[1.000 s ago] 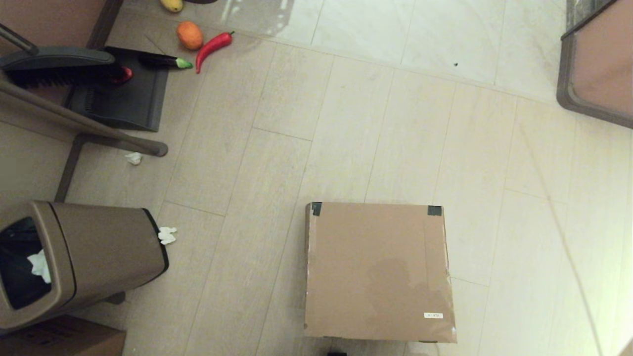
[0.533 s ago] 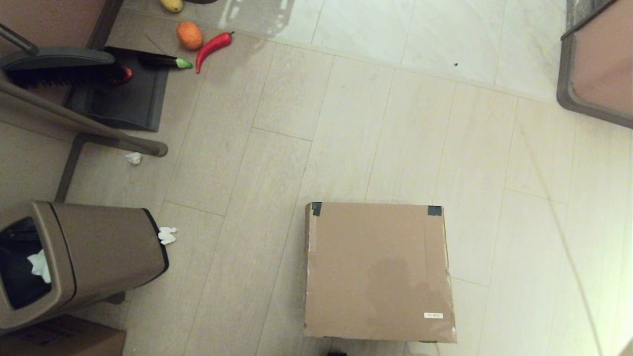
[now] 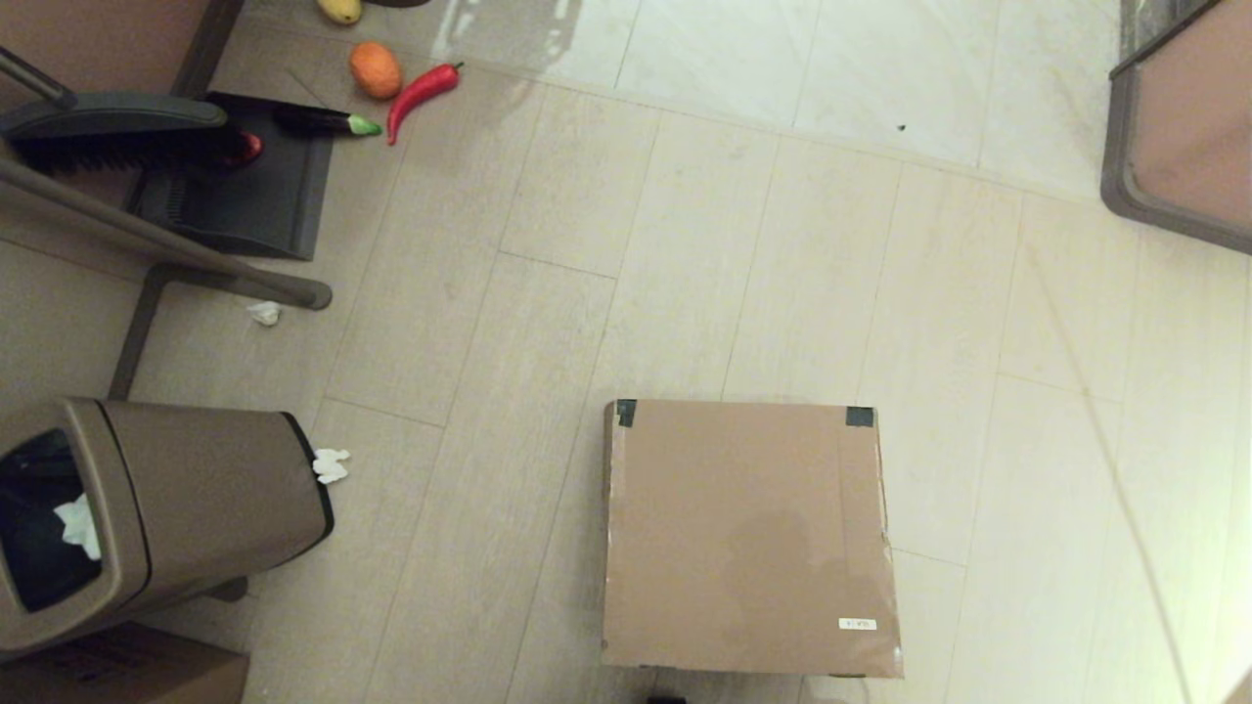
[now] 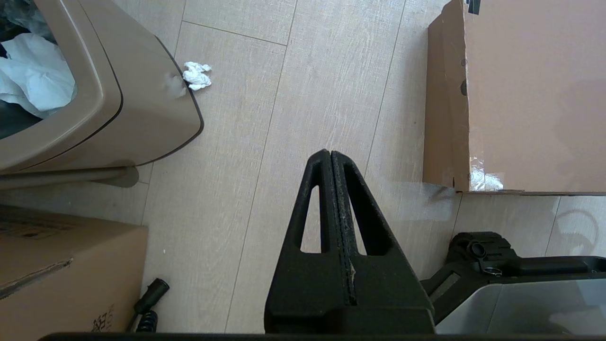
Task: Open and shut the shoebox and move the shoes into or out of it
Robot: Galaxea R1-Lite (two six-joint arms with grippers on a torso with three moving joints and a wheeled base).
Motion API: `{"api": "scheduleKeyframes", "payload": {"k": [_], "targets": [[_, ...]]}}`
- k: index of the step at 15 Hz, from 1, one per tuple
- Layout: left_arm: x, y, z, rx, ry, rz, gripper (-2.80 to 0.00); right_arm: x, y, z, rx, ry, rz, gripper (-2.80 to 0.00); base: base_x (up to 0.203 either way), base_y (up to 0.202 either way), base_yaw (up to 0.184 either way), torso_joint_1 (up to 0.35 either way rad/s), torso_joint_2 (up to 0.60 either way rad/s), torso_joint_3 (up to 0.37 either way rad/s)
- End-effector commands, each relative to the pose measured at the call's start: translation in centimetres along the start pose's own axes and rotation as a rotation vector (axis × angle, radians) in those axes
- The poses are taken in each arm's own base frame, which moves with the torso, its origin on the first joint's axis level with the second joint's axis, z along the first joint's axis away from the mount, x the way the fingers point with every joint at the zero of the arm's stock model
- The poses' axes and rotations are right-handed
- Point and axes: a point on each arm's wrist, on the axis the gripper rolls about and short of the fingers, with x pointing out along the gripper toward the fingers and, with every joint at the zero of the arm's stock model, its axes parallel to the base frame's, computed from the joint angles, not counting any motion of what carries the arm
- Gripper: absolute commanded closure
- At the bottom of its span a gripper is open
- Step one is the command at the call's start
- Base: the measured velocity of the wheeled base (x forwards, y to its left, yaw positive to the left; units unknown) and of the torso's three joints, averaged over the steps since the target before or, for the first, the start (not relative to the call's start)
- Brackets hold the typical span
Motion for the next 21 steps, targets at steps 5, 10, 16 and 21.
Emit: {"api": "scheduleKeyframes", "payload": {"k": [5, 10, 16, 21], "targets": [[0.01, 0.0, 0.01, 0.0, 0.0, 0.001, 0.0, 0.0, 0.0, 0.0, 0.0, 0.0, 0.001, 0.0, 0.0, 0.0, 0.0, 0.0, 0.0, 0.0], [0.01, 0.0, 0.0, 0.0, 0.002, 0.001, 0.0, 0.01, 0.0, 0.0, 0.0, 0.001, 0.001, 0.0, 0.0, 0.0, 0.0, 0.0, 0.0, 0.0], [0.01, 0.0, 0.01, 0.0, 0.0, 0.0, 0.0, 0.0, 0.0, 0.0, 0.0, 0.0, 0.001, 0.0, 0.0, 0.0, 0.0, 0.0, 0.0, 0.0], [0.01, 0.0, 0.0, 0.0, 0.001, 0.0, 0.0, 0.01, 0.0, 0.0, 0.0, 0.001, 0.001, 0.0, 0.0, 0.0, 0.0, 0.0, 0.0, 0.0]]}}
